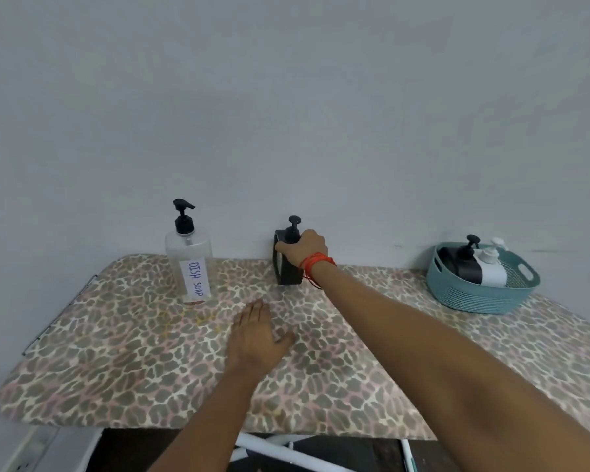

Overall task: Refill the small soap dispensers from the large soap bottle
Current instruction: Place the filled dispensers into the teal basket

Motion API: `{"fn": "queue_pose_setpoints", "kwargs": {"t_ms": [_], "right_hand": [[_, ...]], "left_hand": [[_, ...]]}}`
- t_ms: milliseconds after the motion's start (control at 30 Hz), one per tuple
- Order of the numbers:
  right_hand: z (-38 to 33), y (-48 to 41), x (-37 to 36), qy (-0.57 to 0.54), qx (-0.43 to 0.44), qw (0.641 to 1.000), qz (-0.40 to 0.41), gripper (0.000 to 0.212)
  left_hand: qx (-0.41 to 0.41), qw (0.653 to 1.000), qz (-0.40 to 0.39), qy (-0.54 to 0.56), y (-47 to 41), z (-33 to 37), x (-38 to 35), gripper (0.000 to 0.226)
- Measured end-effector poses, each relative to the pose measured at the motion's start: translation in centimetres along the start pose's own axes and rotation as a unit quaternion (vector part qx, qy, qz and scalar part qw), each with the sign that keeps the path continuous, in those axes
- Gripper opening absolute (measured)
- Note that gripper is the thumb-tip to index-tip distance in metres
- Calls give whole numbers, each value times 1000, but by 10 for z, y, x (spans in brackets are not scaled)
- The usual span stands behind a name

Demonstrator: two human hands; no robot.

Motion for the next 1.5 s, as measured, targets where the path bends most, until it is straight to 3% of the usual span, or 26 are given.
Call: {"fn": "queue_pose_setpoints", "kwargs": {"t_ms": [433, 700, 1000, 1267, 1500], "right_hand": [[76, 61, 315, 81, -2, 975, 208, 37], [161, 88, 424, 133, -58, 955, 258, 42], [251, 91, 407, 118, -122, 964, 207, 43], [270, 72, 367, 109, -121, 971, 178, 33], [309, 72, 337, 147, -141, 977, 66, 51]], "left_hand": [[-123, 989, -86, 10, 55, 200, -86, 98], [-159, 985, -68, 17, 67, 257, -118, 94], [-159, 986, -49, 12, 67, 254, -120, 91], [-160, 986, -45, 0, 68, 254, -119, 91], [-160, 986, -50, 1, 67, 255, -119, 90]]}}
Point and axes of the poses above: each hand's wrist, its own y-axis away from the middle knuckle, its own x-axis out of the back of the hand, z = x × y, the point moved 6 cm from there along -y, towards the middle knuckle, and after that the axes turned 14 degrees about x, right-handed, at the moved point
